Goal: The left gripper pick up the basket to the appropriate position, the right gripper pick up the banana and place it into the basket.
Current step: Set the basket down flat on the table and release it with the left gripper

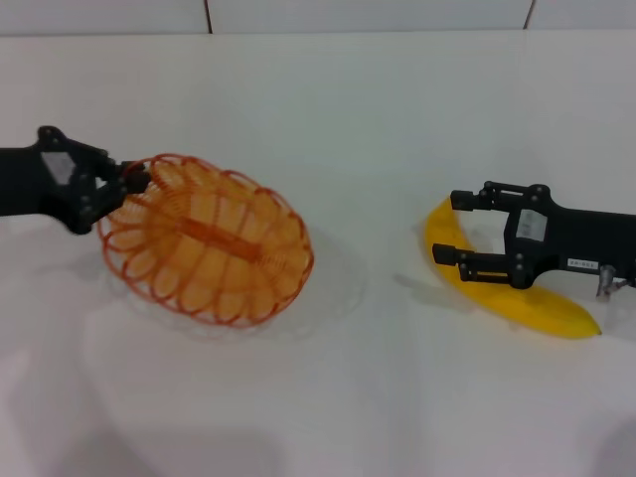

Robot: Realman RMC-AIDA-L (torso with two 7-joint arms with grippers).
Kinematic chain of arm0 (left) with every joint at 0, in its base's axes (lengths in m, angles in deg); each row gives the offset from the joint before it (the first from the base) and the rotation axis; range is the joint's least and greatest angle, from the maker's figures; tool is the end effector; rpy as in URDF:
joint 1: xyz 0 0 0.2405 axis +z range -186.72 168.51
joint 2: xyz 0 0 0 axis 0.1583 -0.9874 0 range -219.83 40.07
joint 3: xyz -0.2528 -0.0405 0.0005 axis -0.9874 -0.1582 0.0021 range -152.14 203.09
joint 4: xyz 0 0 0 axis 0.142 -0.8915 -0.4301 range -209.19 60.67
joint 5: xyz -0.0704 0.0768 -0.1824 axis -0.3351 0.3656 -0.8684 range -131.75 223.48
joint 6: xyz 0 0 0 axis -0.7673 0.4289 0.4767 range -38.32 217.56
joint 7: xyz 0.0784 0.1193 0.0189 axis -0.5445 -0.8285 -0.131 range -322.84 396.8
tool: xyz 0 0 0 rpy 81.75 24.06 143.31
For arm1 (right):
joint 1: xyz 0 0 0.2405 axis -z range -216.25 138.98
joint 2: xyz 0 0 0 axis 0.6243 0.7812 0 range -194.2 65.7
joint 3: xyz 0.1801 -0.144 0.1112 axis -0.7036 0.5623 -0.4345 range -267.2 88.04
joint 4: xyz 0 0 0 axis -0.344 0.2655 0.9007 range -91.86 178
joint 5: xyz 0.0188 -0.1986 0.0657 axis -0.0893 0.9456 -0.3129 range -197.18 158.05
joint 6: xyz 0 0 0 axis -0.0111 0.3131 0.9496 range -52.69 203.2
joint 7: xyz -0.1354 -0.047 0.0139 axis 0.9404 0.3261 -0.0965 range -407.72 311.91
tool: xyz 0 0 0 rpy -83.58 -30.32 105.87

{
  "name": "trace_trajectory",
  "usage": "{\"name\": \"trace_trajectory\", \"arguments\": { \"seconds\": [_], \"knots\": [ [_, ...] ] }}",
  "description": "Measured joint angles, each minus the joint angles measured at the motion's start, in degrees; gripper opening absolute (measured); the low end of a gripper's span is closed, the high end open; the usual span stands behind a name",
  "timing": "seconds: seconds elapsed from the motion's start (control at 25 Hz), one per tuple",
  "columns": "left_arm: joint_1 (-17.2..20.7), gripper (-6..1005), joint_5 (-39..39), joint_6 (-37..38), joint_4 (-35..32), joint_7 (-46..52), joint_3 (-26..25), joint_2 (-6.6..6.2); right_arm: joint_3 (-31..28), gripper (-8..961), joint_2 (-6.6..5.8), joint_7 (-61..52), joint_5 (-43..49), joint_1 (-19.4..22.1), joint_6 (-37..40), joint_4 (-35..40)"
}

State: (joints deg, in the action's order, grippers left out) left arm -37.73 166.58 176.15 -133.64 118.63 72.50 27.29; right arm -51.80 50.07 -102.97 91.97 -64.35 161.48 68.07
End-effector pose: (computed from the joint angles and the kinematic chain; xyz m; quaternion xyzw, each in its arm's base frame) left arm -0.2480 0.3571 0.0549 -0.9707 -0.0845 -0.0946 0.2039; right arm 0.3168 0.3004 0.0017 -0.9453 0.1388 0.2201 0.1968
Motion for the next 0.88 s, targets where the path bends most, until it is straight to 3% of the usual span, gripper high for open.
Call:
{"name": "trace_trajectory", "arguments": {
  "seconds": [0.2,0.52,0.88],
  "knots": [
    [-4.08,71,-1.9,-10.25,10.0,9.78,4.01,0.21,0.01,756,0.02,-0.03,-1.46,-0.13,0.0,-0.05],
    [-10.3,91,-2.64,-16.05,22.96,14.07,5.4,0.11,0.01,756,0.14,0.31,-2.14,-0.12,0.0,-0.04],
    [-14.73,113,-1.95,-22.69,29.4,14.32,8.26,0.01,0.05,756,0.37,0.35,-2.2,-0.8,-0.06,-0.15]
  ]
}}
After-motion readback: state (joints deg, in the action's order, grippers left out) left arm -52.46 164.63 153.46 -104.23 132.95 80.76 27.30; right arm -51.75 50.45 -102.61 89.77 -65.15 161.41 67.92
